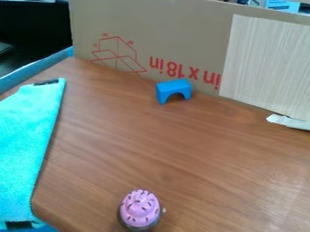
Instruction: Unfold the cloth from left to right
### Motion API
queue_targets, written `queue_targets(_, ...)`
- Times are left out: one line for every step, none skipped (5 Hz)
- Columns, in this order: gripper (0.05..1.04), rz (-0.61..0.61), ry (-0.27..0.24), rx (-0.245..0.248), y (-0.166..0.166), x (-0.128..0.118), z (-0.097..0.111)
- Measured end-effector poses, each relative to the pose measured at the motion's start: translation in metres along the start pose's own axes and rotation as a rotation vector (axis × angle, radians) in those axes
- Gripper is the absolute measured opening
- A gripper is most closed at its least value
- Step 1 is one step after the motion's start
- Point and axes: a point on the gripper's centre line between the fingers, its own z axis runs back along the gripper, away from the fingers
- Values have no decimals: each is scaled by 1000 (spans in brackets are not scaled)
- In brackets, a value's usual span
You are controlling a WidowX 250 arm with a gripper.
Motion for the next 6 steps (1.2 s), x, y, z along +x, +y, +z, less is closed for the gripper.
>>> queue_targets(1001, -2, -8, 17, 3, 1, -4)
queue_targets(1001, -10, 7, 27, 1, -8, -14)
queue_targets(1001, -20, 8, 39, -3, -11, -22)
queue_targets(952, -27, 7, 63, -3, -11, -27)
queue_targets(666, -23, 3, 84, -2, -11, -28)
queue_targets(360, -32, 10, 74, -4, -12, -29)
